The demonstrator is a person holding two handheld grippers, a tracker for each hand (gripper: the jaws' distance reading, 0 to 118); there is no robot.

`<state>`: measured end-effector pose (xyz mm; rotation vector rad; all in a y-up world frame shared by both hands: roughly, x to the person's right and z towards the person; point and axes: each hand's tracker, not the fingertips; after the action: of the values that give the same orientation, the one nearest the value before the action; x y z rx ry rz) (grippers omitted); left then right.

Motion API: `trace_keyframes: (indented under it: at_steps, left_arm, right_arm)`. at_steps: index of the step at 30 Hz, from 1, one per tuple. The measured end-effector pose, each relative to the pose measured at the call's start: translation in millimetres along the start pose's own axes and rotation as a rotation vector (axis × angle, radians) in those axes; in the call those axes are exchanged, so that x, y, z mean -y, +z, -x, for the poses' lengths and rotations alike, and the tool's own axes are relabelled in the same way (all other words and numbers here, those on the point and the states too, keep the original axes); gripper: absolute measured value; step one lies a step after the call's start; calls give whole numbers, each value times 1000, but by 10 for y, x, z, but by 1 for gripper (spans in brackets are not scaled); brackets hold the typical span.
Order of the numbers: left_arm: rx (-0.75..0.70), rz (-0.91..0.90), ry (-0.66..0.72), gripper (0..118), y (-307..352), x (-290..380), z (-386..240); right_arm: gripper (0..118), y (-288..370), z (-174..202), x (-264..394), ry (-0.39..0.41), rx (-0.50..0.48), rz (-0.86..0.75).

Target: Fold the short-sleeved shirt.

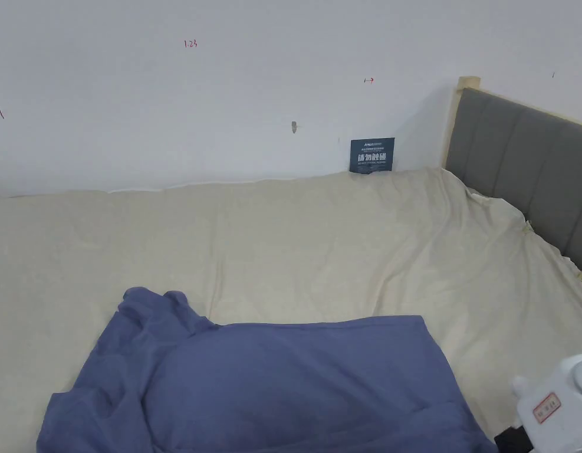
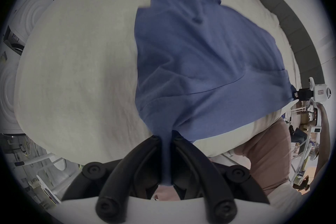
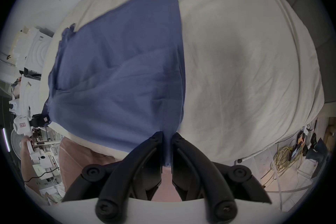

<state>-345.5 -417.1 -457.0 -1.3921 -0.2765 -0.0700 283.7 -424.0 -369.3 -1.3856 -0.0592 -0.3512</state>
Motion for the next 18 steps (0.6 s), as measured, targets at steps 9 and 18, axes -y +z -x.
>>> trace_keyframes:
  at_steps: [9, 18]
  left_arm:
    - [-158, 27, 69, 94, 29, 70, 226]
    - [-43, -628, 45, 91, 1097, 376, -121]
  right_arm:
    - [92, 46, -154, 23, -45, 200, -23]
    - [85, 1066, 432, 536, 78, -86, -554]
